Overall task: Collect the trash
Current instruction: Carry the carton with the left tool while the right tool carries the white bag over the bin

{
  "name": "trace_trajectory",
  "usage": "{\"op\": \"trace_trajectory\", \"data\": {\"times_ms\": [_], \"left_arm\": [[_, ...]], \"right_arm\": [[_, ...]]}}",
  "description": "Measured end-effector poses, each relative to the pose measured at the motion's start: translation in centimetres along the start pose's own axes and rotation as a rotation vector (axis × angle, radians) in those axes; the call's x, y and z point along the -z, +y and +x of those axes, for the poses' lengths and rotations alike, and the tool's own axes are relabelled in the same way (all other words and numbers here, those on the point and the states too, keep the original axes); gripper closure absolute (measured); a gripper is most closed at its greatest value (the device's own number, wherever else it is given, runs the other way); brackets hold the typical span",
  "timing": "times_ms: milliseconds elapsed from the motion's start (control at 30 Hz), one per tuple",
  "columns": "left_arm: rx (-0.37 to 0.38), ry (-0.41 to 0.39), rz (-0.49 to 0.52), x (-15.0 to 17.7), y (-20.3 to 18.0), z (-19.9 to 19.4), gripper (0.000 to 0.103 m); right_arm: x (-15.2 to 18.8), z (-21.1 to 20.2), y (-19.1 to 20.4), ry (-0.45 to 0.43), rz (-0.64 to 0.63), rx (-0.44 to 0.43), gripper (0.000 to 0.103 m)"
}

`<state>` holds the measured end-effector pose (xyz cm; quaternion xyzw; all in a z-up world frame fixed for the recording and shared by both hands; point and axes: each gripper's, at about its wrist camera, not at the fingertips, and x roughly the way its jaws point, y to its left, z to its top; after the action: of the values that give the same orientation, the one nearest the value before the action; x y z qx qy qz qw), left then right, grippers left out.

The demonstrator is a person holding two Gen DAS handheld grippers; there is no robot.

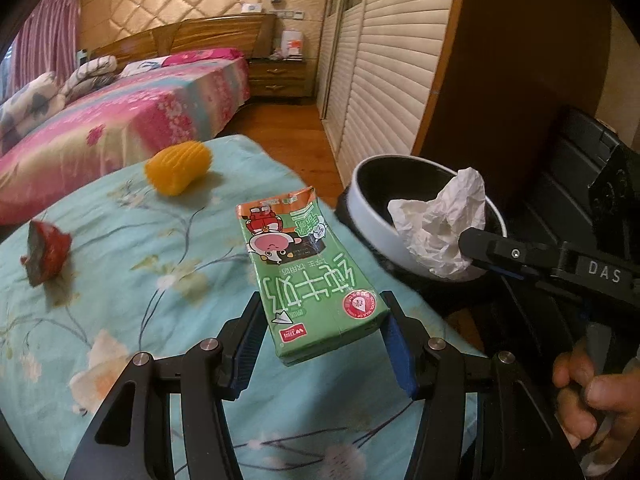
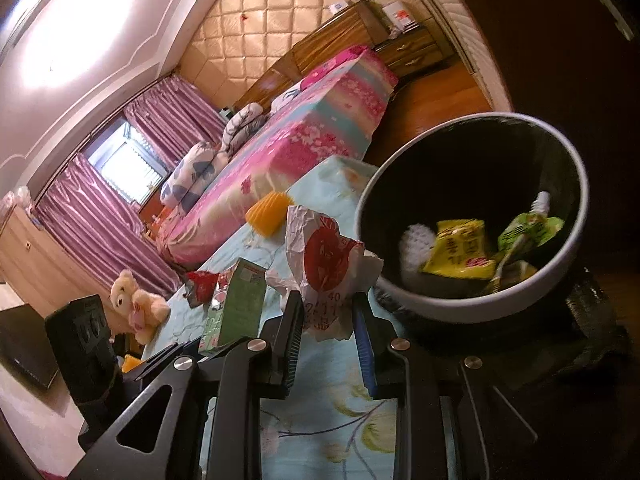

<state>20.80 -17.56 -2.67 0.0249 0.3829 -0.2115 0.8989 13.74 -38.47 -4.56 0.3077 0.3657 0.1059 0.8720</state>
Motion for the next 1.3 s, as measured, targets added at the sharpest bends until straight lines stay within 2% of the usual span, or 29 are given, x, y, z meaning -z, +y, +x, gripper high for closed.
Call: {"op": "trace_trajectory", "data": {"times_ms": [567, 1300], "left_arm": [[0.038, -0.005, 0.079, -2.9, -3.4, 2.9, 0.049], [0.063, -0.001, 0.102, -4.8, -5.4, 5.6, 0.049]], "right_arm": [[-2.2, -2.5, -2.7, -0.078, 0.04, 0.058, 0.078], [-3.6, -2.7, -4.4, -0.094, 0.037, 0.139, 0.078]]}}
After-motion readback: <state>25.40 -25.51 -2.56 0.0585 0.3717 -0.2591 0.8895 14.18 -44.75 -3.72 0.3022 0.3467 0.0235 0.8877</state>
